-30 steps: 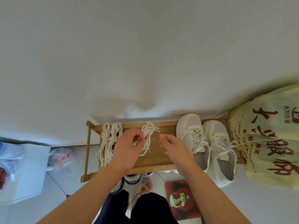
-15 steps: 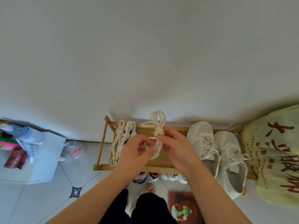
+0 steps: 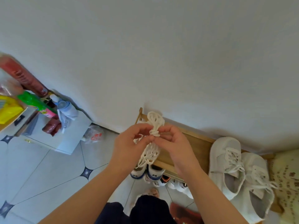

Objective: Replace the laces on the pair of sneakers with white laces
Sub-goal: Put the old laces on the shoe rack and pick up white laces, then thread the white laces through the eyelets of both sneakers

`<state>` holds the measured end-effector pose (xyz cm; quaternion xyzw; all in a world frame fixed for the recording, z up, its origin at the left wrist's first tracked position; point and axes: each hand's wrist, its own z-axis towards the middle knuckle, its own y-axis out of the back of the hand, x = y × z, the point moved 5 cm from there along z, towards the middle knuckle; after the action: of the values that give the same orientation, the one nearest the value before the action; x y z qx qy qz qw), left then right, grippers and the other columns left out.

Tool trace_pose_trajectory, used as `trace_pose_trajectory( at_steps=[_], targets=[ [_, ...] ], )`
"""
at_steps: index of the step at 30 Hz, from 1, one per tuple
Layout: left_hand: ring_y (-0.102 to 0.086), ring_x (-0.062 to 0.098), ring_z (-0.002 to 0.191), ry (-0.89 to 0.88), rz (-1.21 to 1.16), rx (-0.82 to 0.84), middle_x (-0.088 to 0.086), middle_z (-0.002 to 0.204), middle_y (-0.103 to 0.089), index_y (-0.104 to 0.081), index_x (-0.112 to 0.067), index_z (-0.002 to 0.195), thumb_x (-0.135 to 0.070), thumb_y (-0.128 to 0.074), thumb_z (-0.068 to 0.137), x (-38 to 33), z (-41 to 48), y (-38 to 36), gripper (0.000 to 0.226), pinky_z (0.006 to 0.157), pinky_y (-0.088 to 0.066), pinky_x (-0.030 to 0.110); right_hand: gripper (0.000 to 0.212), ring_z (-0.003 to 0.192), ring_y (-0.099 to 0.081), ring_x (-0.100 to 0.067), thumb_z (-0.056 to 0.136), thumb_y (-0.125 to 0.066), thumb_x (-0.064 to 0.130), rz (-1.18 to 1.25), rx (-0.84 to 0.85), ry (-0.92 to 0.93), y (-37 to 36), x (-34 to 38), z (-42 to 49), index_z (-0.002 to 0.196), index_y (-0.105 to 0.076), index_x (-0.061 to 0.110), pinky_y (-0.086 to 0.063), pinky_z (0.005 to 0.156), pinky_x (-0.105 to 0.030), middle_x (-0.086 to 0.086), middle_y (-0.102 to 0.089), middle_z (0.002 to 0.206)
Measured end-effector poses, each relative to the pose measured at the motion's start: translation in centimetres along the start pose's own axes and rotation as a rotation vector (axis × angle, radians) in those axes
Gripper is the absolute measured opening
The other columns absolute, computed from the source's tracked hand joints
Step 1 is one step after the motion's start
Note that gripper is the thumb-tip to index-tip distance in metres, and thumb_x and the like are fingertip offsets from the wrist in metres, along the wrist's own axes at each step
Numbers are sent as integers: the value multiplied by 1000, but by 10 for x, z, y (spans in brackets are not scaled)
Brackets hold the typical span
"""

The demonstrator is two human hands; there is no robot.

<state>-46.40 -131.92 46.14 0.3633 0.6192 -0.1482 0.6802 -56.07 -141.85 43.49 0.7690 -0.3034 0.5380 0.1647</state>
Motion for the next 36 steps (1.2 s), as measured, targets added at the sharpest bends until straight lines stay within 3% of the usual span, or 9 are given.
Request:
trace_pose_trajectory(
  at_steps=[4, 10, 14, 17, 20, 27, 29, 32, 36],
  targets=[
    [-61, -5, 78, -5, 14, -41, -27, 80, -67, -63, -42, 86, -14, -71, 76, 8, -17, 52, 31, 72, -45, 5, 11, 81, -69, -19, 80, -69, 10, -36, 105, 17, -48, 6, -6, 86, -62, 14, -53, 80, -35, -5, -74, 85],
    [-54, -22, 79, -75, 187, -185, -24, 83, -60, -69, -18, 105, -13, -69, 79, 29, -79, 156, 26, 75, -39, -2, 7, 63, -60, -9, 78, -69, 4, -121, 246, 86, -161, 3, -32, 76, -63, 8, -49, 63, -19, -2, -66, 69],
    [-62, -7, 71, 71, 53, -367, -22, 69, -67, -66, -39, 82, -13, -69, 78, 56, -142, 235, 27, 66, -46, 5, 9, 57, -57, -3, 77, -68, 9, -246, 387, 148, -255, -9, -66, 71, -62, 11, -47, 59, -15, 7, -62, 60],
    [-64, 0, 70, 213, -128, -497, -14, 75, -70, -67, -31, 78, -19, -73, 74, 82, -193, 294, 15, 62, -48, 8, 8, 62, -59, -8, 78, -65, 9, -266, 519, 111, -330, -25, -96, 72, -64, 14, -50, 68, -26, 4, -64, 65],
    [-63, -3, 72, 217, -113, -630, -18, 79, -67, -61, -30, 79, -21, -76, 70, 93, -239, 343, 20, 63, -48, 8, 10, 68, -61, -13, 83, -62, 9, -255, 621, 79, -392, -40, -121, 79, -65, 17, -51, 73, -34, 1, -67, 71],
    [-60, -9, 72, 331, 30, -994, -30, 76, -64, -59, -41, 68, -15, -76, 72, 120, -337, 434, 31, 66, -42, 1, 18, 63, -62, 0, 82, -66, 16, -391, 924, 93, -522, -65, -174, 71, -66, 31, -49, 62, -16, 9, -69, 67],
    [-60, -10, 73, 392, 84, -1043, -32, 73, -63, -59, -43, 67, -17, -75, 73, 129, -356, 454, 31, 68, -41, 1, 14, 65, -62, 1, 79, -69, 17, -512, 1016, 185, -556, -69, -182, 73, -65, 29, -49, 63, -14, 11, -69, 70],
    [-61, -6, 73, 498, 215, -1108, -26, 65, -63, -69, -36, 76, -22, -73, 76, 139, -378, 486, 15, 69, -43, 5, 18, 72, -59, 5, 80, -68, 19, -709, 1119, 536, -607, -69, -194, 82, -58, 34, -46, 65, -9, 20, -65, 74],
    [-63, 9, 78, 629, 390, -1121, -4, 81, -71, -74, -23, 92, -31, -65, 83, 149, -393, 529, 15, 73, -47, 22, 11, 73, -55, 1, 86, -60, 27, -906, 1302, 982, -675, -73, -210, 95, -65, 29, -44, 70, -12, 20, -61, 79]
  ],
)
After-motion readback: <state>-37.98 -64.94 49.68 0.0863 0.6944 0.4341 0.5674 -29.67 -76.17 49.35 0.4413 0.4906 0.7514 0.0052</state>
